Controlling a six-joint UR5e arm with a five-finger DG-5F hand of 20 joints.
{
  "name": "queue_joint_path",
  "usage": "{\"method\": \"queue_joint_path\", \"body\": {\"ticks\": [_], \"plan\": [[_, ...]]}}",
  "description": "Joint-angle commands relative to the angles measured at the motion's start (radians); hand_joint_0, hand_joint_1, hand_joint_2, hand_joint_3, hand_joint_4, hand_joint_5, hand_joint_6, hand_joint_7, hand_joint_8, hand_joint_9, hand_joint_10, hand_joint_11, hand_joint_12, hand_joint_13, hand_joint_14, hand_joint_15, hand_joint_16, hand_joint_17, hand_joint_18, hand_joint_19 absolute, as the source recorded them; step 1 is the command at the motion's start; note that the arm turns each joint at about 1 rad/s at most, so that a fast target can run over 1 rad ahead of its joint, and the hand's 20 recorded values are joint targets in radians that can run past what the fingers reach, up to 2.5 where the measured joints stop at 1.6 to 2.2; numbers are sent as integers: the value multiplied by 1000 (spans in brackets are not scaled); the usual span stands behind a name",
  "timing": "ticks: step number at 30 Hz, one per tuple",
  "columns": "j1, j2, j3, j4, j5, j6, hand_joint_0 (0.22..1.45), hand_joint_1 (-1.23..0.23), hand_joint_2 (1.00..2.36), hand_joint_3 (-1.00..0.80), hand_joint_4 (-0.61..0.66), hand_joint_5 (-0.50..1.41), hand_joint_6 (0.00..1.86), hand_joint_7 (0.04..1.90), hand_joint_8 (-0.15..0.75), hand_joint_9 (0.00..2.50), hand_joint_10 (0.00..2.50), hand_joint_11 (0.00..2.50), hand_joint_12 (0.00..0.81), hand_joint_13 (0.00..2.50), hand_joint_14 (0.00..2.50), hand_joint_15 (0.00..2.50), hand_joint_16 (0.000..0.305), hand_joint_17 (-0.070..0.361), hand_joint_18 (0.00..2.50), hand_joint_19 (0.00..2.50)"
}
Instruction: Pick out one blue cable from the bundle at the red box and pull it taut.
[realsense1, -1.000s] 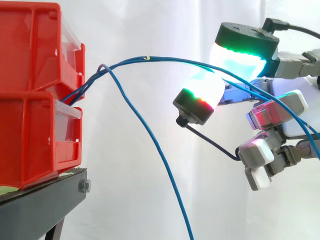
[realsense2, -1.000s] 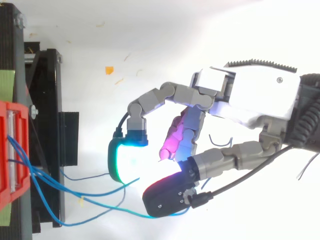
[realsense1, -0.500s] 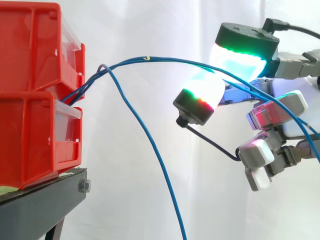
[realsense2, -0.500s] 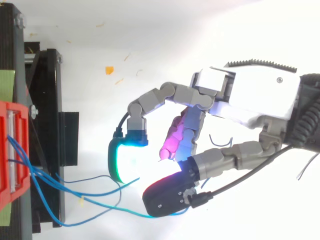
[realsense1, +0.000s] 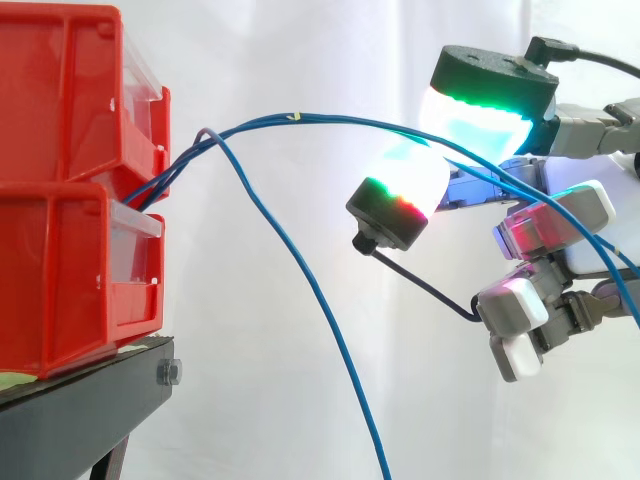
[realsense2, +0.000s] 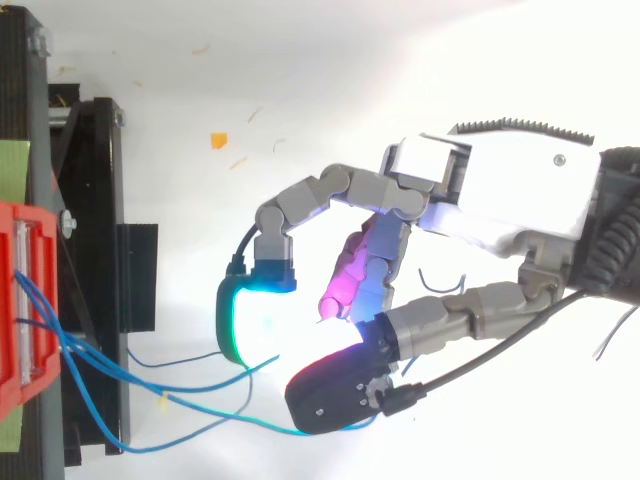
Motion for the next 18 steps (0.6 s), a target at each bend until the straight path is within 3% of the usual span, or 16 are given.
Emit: {"method": "queue_joint_path", "body": {"ticks": [1, 18], "plan": [[0, 0, 0, 0, -1, 0, 559, -832, 1170, -110, -175, 8, 837, 1097, 300, 1538, 28, 712, 426, 1137, 20, 600, 66, 149, 956, 563], [0, 0, 0, 0, -1, 0, 565, -838, 1149, -119, -175, 6, 835, 1094, 305, 1519, 29, 697, 429, 1128, 22, 592, 66, 148, 929, 567]]}}
